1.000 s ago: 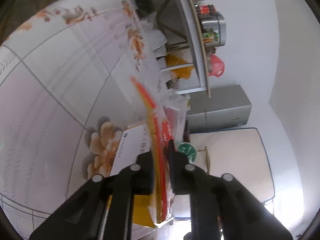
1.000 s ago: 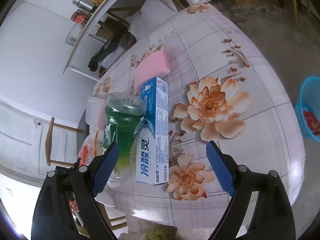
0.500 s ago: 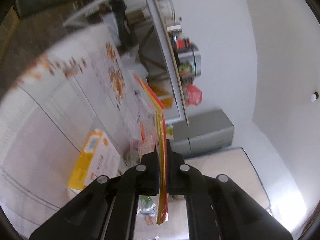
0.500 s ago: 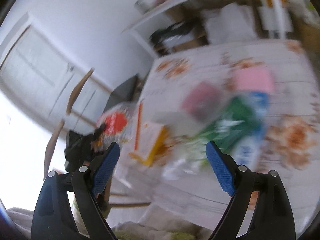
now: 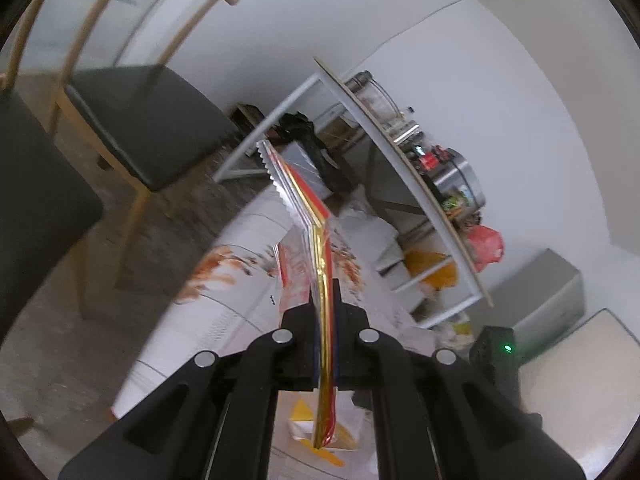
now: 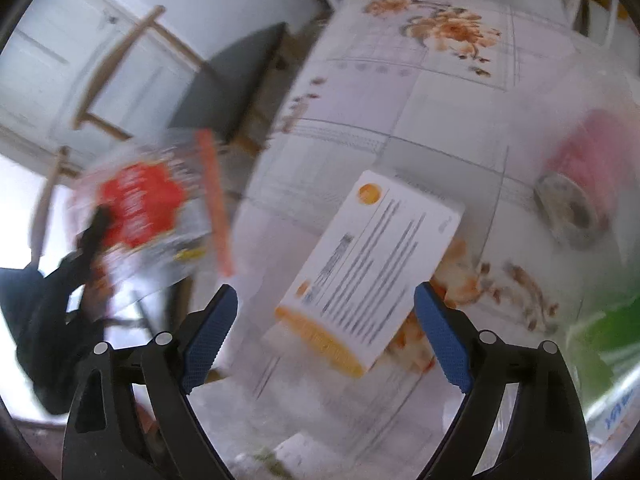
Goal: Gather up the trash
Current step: 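Grasp the white medicine box with the right gripper while the left holds the clear bag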
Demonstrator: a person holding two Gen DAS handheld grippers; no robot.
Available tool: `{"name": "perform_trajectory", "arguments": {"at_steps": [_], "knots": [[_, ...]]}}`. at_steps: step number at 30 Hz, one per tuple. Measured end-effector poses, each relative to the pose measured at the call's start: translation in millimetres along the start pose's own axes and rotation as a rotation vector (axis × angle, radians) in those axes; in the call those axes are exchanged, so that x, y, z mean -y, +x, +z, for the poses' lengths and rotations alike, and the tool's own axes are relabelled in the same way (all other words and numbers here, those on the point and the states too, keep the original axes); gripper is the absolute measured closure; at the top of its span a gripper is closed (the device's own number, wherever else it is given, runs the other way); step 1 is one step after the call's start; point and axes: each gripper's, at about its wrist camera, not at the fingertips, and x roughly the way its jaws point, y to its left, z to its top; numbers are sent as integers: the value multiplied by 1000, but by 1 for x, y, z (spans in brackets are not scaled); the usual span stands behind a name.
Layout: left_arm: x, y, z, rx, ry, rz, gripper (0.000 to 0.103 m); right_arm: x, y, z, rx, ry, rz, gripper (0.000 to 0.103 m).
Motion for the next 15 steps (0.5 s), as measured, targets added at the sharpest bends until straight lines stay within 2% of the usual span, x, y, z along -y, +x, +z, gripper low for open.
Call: {"name": "perform_trajectory", "arguments": {"at_steps": [1, 6, 15], "knots": [[0, 2, -1, 0, 0, 15, 100, 2, 4, 2, 8, 23, -21, 13], [-11, 2, -6, -18, -25, 30, 100, 11, 22, 6, -11, 112, -70, 13], [-10, 1, -7, -9, -9, 34, 100, -8, 58, 21, -15, 53, -147, 13]]}}
